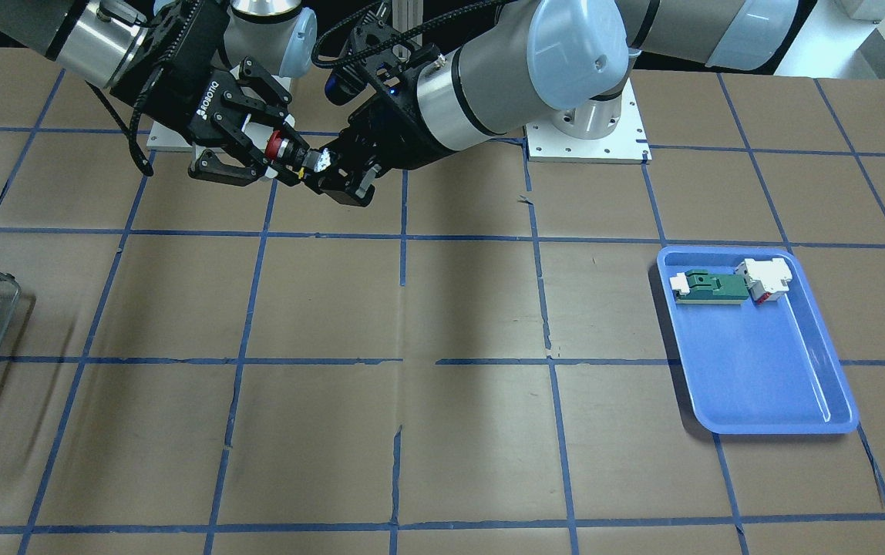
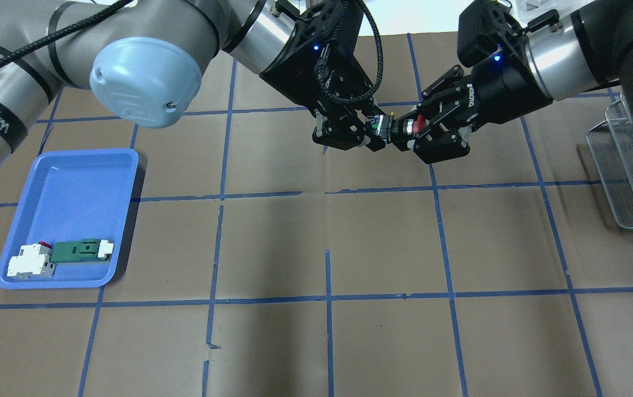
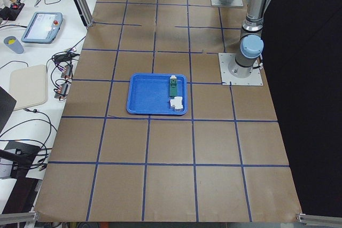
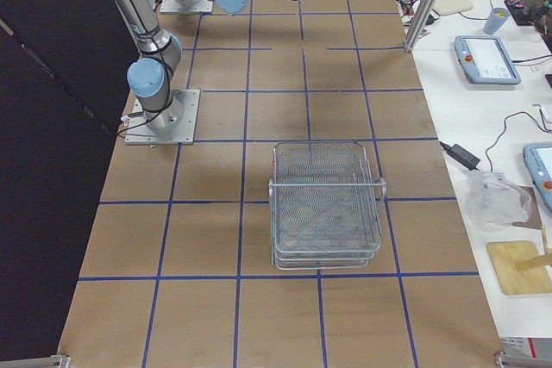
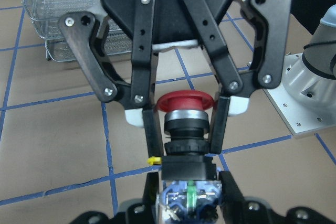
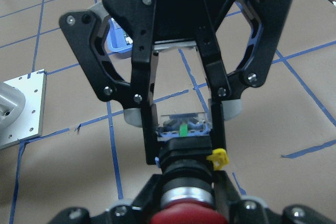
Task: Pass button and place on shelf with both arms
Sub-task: 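Open the left gripper and release the button to the right gripper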
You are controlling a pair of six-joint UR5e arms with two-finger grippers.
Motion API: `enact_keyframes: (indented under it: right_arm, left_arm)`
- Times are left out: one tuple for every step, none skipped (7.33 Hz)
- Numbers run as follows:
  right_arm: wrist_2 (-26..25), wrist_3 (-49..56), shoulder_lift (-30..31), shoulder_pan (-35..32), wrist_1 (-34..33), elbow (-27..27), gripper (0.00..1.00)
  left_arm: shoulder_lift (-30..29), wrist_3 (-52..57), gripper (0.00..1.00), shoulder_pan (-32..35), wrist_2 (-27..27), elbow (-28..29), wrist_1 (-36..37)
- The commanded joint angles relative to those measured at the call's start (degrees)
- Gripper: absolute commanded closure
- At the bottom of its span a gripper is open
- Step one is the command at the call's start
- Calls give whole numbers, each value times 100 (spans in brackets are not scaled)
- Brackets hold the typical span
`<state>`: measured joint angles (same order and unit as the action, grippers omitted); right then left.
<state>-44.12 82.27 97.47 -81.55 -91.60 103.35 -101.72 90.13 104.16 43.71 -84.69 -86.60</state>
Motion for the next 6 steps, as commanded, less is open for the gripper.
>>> enact_keyframes:
  right_arm:
    - [0,0,9,-1,-7,0,100]
    - [0,0,9,-1,-7,0,100]
    - [0,0,9,-1,-7,0,100]
    - [0,0,9,-1,2,-8,100]
    - [-18,0,-9,8,2,-8,100]
    - [-88,0,-44,78,-7,-17,100]
  left_arm:
    - [12,-22,86,-1,32,5,3]
    - [21,-109,1,-19,93,14,3]
    - [38,-110,0,-19,128,14,11]
    - [73,-119,0,-36,198,40,20]
    - [161,-328,0,-62,591,40,12]
    - [249,-721,0,-106,1143,40,3]
